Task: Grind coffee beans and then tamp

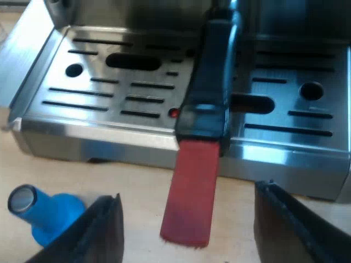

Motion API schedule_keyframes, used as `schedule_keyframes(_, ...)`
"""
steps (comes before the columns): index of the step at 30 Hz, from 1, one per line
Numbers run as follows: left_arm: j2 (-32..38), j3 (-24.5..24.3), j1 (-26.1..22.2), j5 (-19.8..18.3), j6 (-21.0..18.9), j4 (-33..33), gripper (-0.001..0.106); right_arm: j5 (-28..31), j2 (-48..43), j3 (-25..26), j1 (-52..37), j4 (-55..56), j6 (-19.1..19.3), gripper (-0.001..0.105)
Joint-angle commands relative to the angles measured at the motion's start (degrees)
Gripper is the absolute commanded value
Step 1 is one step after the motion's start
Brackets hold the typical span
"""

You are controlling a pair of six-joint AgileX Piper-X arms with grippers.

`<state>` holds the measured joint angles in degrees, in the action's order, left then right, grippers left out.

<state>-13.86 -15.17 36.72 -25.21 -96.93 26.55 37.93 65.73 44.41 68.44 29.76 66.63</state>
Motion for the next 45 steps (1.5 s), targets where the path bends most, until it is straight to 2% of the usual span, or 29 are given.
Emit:
schedule_keyframes(1, 0.1, 0.0, 0.2, -0.7, 0.0, -1.1, 0.063, -1.8, -0.4, 0.8, -2.3, 0.1, 0.0, 0.054)
schedule_keyframes(5, 0.1, 0.0, 0.2, -0.7, 0.0, -1.4, 0.063, -7.1, 0.2, 0.8, -4.7, 0.1, 0.0, 0.054)
schedule_keyframes(7, 0.1, 0.0, 0.2, -0.7, 0.0, -2.2, 0.063, -7.7, 0.5, 0.8, -5.4, 0.1, 0.0, 0.054)
schedule_keyframes(26, 0.1, 0.0, 0.2, -0.7, 0.0, -2.9, 0.063, -8.3, 1.1, 1.0, -5.8, -1.2, 0.0, 0.054)
schedule_keyframes(34, 0.1, 0.0, 0.2, -0.7, 0.0, -2.9, 0.063, -8.7, 5.3, 2.8, -5.8, -1.2, 0.0, 0.054)
schedule_keyframes(45, 0.1, 0.0, 0.2, -0.7, 0.0, -2.9, 0.063, -8.2, 8.0, 2.8, -6.6, -1.6, 0.0, 0.054)
